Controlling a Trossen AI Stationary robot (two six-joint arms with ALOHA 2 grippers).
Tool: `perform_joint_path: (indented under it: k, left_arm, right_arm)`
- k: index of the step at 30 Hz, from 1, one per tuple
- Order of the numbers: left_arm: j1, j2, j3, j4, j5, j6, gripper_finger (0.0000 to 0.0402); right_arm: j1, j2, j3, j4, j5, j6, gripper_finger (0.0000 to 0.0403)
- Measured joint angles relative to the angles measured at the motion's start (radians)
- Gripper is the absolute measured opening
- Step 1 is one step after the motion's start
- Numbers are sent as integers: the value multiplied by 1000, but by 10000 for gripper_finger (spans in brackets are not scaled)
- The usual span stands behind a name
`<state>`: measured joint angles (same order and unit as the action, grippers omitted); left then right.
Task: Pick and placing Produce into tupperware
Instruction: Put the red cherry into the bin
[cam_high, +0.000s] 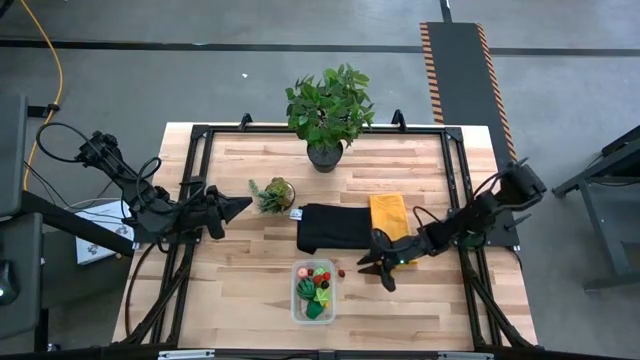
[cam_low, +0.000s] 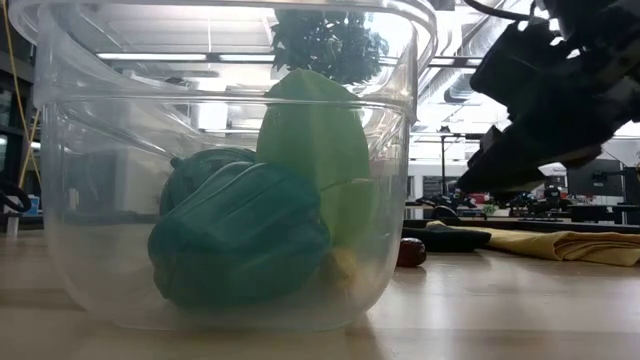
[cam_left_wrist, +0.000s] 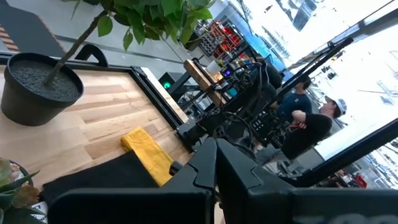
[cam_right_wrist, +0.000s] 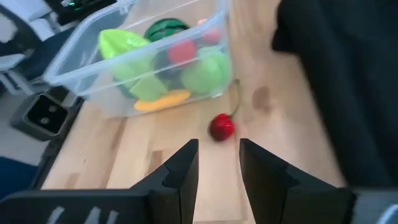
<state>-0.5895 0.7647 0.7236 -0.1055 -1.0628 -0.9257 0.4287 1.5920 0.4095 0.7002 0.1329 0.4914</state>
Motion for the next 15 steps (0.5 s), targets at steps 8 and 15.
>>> perform_joint_path:
  k: [8, 15]
  left_arm:
    - [0, 0, 0, -2, 39, 3, 1]
    - [0, 0, 0, -2, 97, 1, 1]
  right_arm:
    - [6, 76, 0, 82, -86, -21, 105]
    - [6, 112, 0, 126, 49, -105, 105]
